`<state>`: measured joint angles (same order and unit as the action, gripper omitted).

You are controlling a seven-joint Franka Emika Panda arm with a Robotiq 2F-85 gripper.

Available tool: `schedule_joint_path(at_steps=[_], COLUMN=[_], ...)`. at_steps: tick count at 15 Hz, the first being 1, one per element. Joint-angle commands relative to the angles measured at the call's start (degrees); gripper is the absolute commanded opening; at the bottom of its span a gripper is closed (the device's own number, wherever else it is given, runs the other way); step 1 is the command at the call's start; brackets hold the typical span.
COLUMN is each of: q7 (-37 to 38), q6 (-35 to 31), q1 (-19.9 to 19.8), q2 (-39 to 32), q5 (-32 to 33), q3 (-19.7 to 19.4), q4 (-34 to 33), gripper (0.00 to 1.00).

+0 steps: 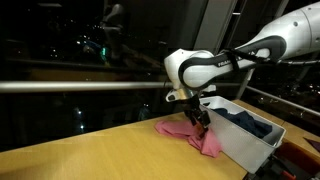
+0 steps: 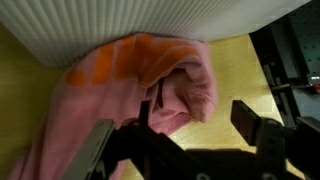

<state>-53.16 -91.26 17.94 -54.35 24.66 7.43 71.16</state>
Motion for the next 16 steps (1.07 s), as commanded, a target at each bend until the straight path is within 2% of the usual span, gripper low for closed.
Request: schedule_joint_path(at_steps=[1,8,9,11,16], q7=[-2.7,-3.0,-2.8,-2.6,-1.5], q6=[2.5,6.1,5.4,4.4,3.7], q1=[-1.5,-2.5,-3.0,-4.1,-5.0], q2=[-1.7,-1.9,-2.0,-2.0,-1.1], q5=[-2.1,-1.6,-1.6,-1.6,-1.8], q3=[1.6,0.8,0.7,0.7,1.0], q4=[0.7,2.9,3.7,5.5,6.5], gripper=[1.0,1.0,0.75,0.66,0.27])
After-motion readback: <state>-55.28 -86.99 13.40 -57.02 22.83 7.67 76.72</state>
